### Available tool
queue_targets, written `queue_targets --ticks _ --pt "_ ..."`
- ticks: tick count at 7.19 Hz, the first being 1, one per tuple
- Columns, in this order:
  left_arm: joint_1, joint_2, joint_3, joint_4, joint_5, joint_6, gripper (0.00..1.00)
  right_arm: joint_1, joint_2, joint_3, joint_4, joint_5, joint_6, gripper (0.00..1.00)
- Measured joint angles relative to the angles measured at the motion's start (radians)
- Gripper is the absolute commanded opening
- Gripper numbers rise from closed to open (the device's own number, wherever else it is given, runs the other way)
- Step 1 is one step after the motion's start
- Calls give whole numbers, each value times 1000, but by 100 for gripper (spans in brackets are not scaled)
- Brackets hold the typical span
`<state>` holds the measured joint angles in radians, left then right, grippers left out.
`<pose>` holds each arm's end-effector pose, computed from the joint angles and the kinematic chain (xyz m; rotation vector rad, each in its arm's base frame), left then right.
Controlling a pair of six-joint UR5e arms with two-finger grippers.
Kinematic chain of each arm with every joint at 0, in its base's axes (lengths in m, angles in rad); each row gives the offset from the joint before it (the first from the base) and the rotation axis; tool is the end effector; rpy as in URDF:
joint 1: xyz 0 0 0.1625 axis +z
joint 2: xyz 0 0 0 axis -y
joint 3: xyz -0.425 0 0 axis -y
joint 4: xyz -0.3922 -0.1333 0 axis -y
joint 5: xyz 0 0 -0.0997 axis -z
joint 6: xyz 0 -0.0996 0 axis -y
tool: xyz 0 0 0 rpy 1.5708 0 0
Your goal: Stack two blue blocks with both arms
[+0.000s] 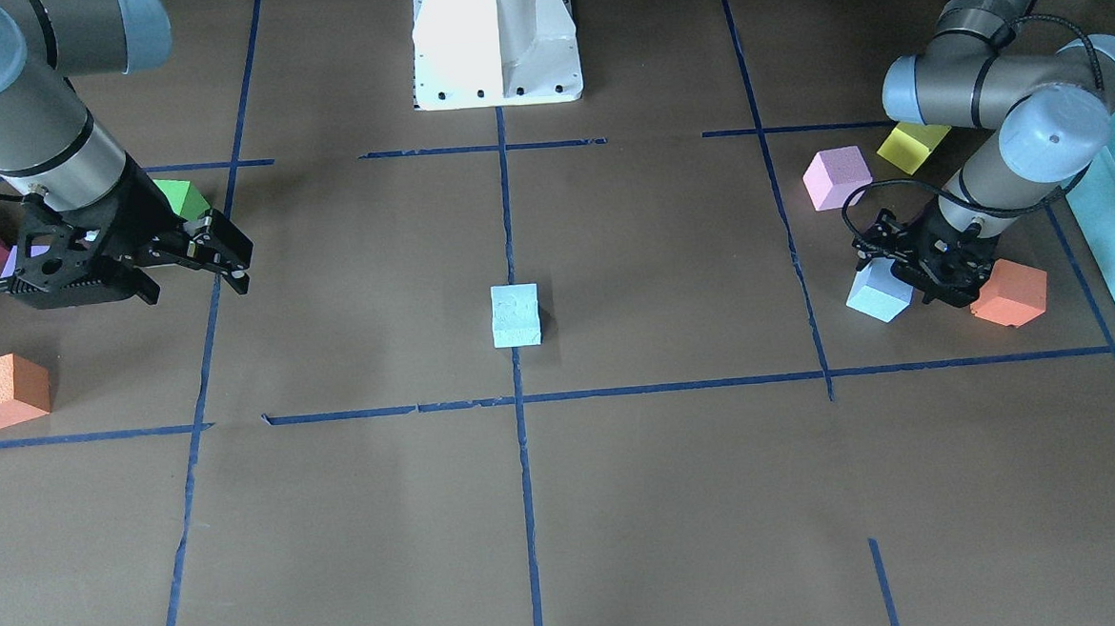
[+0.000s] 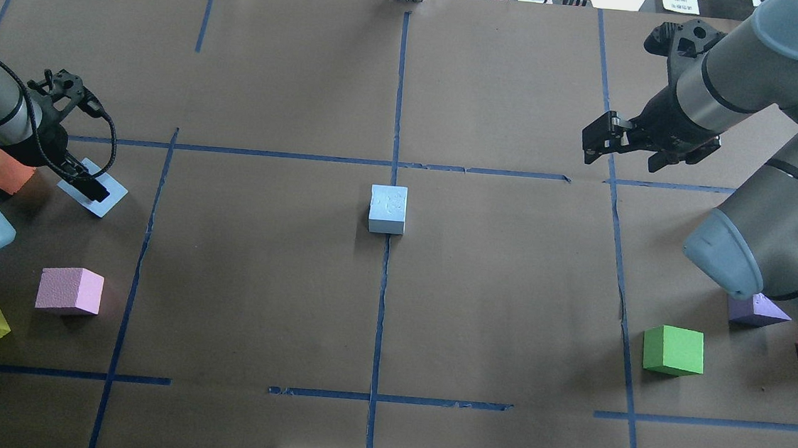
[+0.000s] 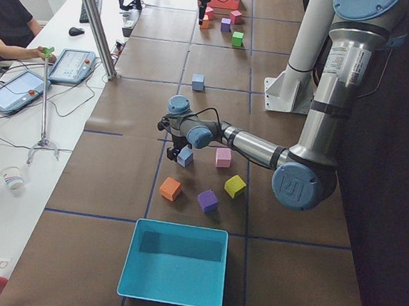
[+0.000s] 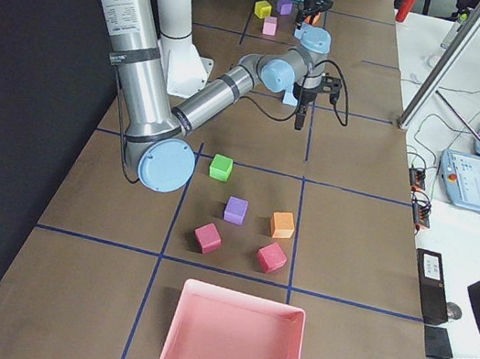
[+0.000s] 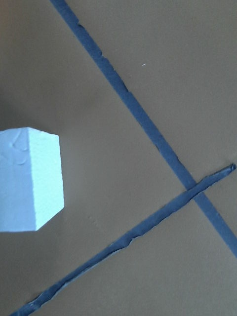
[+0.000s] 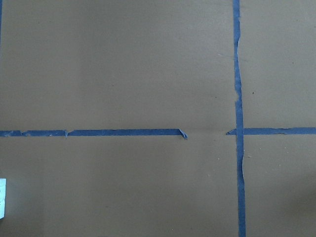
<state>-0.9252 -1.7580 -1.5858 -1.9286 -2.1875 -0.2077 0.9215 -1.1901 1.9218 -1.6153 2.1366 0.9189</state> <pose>0.2951 -0.5176 0.5172 0.2484 0.7817 0.5860 -0.2871 -0.5104 0.2968 0.0896 -0.8553 0.0584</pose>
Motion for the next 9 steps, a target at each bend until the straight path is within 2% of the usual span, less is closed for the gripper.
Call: queue_targets --ticks 1,2,4,5,7,8,9 --pt "1 -8 16 -1 0 -2 93 0 -1 -1 0 -1 0 100" --pt "3 -12 30 -1 -1 -2 78 0 -1 -2 0 -1 0 100" --pt "6 -13 39 -2 -2 -3 29 -1 -1 -8 1 -3 0 100" --pt "8 -14 36 -2 -4 -15 11 0 -1 -10 1 -3 0 100" --pt "17 -35 -33 13 -9 -178 10 0 0 -12 1 -3 0 100" --pt "48 -109 -74 66 -7 -314 11 2 -2 -13 1 -3 0 100" --pt "101 -233 -88 171 6 -438 11 7 -6 -13 1 -3 0 100"
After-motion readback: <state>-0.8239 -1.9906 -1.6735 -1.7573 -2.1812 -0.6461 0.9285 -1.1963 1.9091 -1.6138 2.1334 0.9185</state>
